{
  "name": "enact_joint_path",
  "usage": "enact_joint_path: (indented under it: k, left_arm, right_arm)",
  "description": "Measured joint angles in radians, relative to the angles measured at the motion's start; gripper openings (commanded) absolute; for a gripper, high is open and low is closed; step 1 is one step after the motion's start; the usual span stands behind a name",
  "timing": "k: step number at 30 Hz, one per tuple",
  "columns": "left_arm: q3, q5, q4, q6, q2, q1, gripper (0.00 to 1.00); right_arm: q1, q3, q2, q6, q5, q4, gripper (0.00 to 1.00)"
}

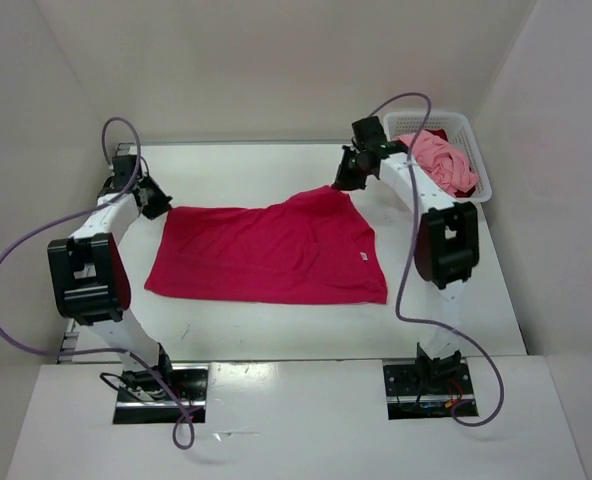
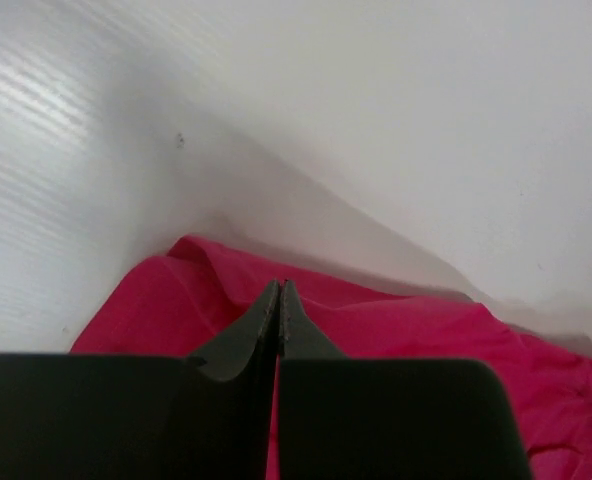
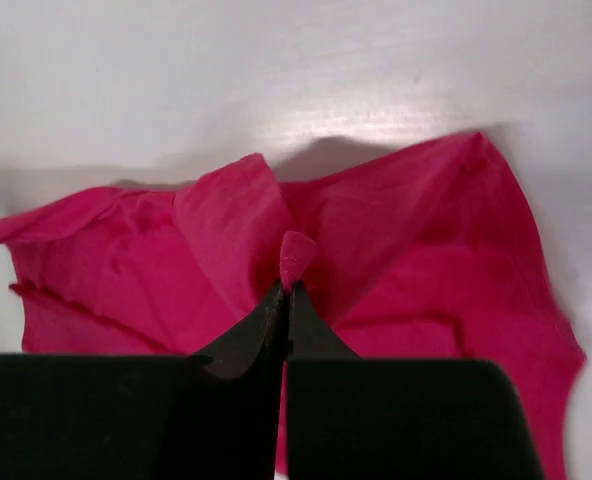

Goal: Fold and stack the t-shirts
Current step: Grap the side of the flattened tshirt furthest away from the robot with both arms, then fold the other side of the tshirt into a rectangle

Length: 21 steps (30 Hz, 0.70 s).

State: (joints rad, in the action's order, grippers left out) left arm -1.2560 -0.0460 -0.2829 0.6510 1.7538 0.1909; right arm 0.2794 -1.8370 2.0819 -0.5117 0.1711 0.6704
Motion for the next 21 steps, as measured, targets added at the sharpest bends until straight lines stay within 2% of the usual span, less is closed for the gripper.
enact_joint_path:
  k: [7,13,20,21]
  left_arm:
    - [0.118,-0.015,-0.007,0.003,-0.11,0.035,0.0]
    - [0.181,-0.029,-0.034,0.008,-0.116,0.071,0.0]
    - [0.254,-0.062,-0.039,0.037,-0.133,0.12,0.0]
    - [0.264,-0.065,-0.046,0.042,-0.144,0.127,0.03]
  right_arm:
    - [-0.01,0.394,-0.347,-0.021,0.006,-0.079,0.01]
    - [-0.01,0.699,-0.538,-0.049,0.011,-0.084,0.02]
    - [-0.009,0.911,-0.706,-0.105,0.028,-0.069,0.06]
    - [-0.006,0.929,-0.725,-0.115,0.03,-0.068,0.08]
